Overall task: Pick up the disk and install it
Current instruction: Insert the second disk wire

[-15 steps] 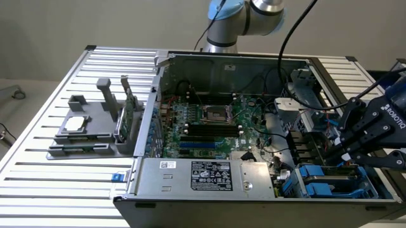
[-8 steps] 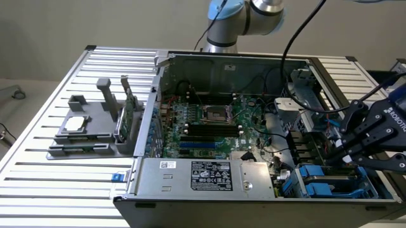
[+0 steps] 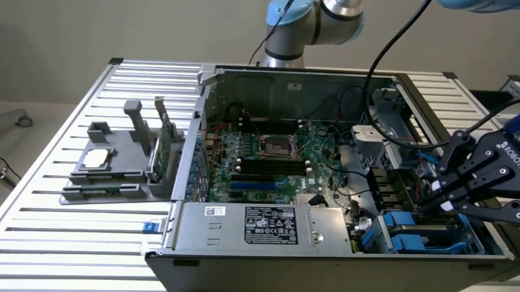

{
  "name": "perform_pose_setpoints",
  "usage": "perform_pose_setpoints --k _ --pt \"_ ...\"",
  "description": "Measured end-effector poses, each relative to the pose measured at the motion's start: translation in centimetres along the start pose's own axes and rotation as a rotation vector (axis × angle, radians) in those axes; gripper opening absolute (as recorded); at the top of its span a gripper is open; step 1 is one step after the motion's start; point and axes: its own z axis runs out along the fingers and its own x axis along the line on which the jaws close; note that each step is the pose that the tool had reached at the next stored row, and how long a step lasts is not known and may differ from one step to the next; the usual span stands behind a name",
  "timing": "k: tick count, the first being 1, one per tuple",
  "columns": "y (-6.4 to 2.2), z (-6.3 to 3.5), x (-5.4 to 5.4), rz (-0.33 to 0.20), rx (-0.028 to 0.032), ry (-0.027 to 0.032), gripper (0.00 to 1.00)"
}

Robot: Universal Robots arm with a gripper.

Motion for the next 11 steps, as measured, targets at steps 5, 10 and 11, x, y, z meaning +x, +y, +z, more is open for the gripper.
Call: perform_pose_setpoints --k 5,10,11 --pt "0.31 0.25 -0.01 -0.002 0.0118 0.0037 0.16" --pt "0.48 0.46 0.00 -0.003 0.0228 0.0046 0.16" --pt "0.49 0.46 0.00 -0.003 0.0246 0.0050 0.16"
